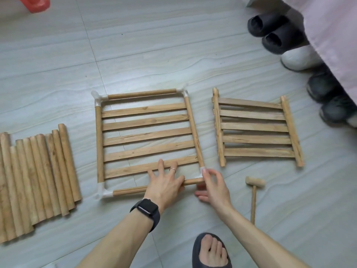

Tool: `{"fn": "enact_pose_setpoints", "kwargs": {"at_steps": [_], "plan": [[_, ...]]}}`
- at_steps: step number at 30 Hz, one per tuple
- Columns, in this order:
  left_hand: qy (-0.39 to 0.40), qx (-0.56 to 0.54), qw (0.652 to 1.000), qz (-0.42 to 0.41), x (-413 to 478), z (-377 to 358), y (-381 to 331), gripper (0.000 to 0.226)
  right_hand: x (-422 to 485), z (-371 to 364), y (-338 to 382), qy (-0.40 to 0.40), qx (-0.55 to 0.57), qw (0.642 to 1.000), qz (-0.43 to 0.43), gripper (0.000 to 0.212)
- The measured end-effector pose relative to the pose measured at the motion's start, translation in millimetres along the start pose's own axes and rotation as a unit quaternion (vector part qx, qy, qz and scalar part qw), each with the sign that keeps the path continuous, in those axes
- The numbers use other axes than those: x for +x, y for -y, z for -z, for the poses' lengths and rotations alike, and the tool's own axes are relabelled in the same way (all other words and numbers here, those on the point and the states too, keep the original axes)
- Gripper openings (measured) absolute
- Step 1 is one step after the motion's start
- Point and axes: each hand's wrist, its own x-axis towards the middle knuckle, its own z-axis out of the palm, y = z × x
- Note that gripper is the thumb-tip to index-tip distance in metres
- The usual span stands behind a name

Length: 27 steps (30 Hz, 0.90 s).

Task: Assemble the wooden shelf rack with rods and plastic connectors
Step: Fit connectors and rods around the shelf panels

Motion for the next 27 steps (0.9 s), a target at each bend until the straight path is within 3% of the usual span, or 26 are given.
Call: {"fn": "enact_pose_setpoints", "kwargs": {"at_steps": [4, 6, 8, 16, 20, 22, 27], "plan": [[-0.003, 0.019, 1.000, -0.013, -5, -4, 12, 0.034, 13, -9, 13, -0.011, -0.137, 0.990, 0.025, 0.022], [-0.009, 0.024, 1.000, -0.010, -7, -5, 14, 0.032, 14, -11, 15, -0.020, -0.181, 0.983, 0.022, 0.030], [-0.014, 0.015, 1.000, -0.007, -8, -7, 12, 0.030, 16, -13, 13, -0.038, -0.199, 0.979, 0.023, 0.036], [-0.042, 0.006, 0.999, -0.022, -9, -14, 17, 0.034, 21, -12, 9, -0.062, -0.225, 0.972, 0.016, 0.029], [-0.039, -0.014, 0.999, -0.011, -13, -15, 31, 0.036, 27, -5, 10, -0.013, -0.007, 0.997, -0.069, 0.015], [-0.042, -0.010, 0.999, -0.025, -14, -15, 39, 0.039, 25, -2, 11, 0.032, 0.006, 0.997, -0.069, 0.006], [-0.090, -0.040, 0.995, -0.021, -17, -11, 43, 0.042, 18, -8, 16, 0.117, 0.129, 0.982, -0.070, 0.030]]}}
